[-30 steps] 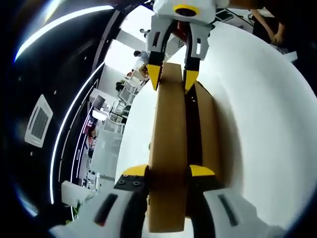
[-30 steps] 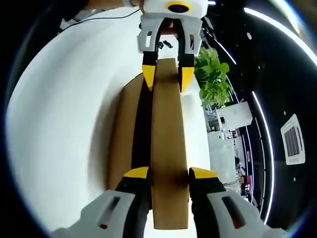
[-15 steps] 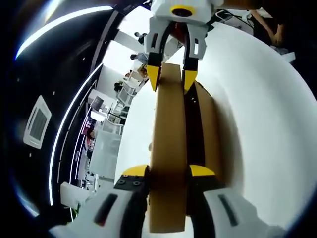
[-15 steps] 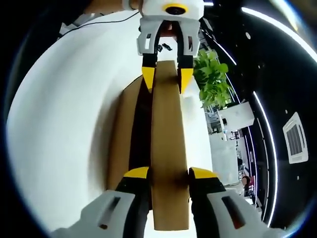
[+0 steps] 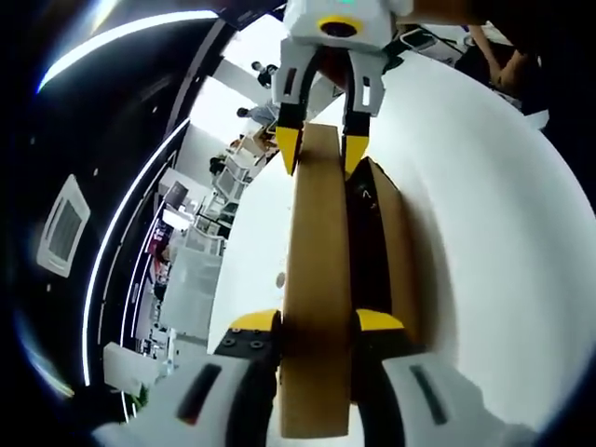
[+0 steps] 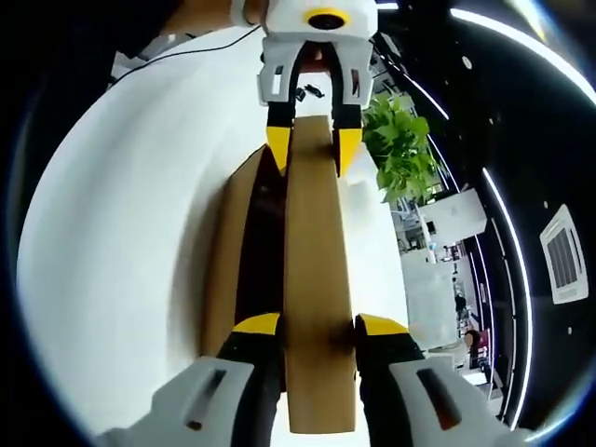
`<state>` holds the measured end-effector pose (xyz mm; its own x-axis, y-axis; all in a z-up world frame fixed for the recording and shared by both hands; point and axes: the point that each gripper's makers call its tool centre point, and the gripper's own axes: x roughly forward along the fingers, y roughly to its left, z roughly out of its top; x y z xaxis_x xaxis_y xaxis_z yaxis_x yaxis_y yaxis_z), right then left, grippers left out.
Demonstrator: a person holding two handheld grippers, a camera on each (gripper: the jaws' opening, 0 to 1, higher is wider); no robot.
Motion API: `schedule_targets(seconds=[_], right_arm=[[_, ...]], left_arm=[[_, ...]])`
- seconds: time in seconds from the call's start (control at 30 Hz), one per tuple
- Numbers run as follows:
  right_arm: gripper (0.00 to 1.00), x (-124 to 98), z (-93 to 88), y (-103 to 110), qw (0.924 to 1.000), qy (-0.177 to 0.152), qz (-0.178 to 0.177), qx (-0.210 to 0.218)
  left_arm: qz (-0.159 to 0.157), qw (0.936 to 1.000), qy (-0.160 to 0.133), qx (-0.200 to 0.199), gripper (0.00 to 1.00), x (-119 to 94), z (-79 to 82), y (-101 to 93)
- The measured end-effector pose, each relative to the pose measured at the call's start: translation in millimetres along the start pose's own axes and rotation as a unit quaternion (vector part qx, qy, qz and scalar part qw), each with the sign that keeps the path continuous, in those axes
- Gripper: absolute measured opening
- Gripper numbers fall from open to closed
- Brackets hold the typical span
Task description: Operate the shoe box by opening the lid, removing the specified soft item, and placing it in the target area until the item is outside and the box remains undamaged.
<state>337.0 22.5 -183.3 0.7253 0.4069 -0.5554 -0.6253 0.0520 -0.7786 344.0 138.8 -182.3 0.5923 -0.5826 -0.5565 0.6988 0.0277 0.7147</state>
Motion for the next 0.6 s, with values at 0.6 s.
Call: schedule_targets(seconds=[0.6], right_arm=[[0.30,-1.3,0.5,-8.6,0.9996,-0.004,0.026,0.008]], left_arm=[[-0.026,0.9996,0.004,-0.007,0.30,-0.9,3.4,7.7]])
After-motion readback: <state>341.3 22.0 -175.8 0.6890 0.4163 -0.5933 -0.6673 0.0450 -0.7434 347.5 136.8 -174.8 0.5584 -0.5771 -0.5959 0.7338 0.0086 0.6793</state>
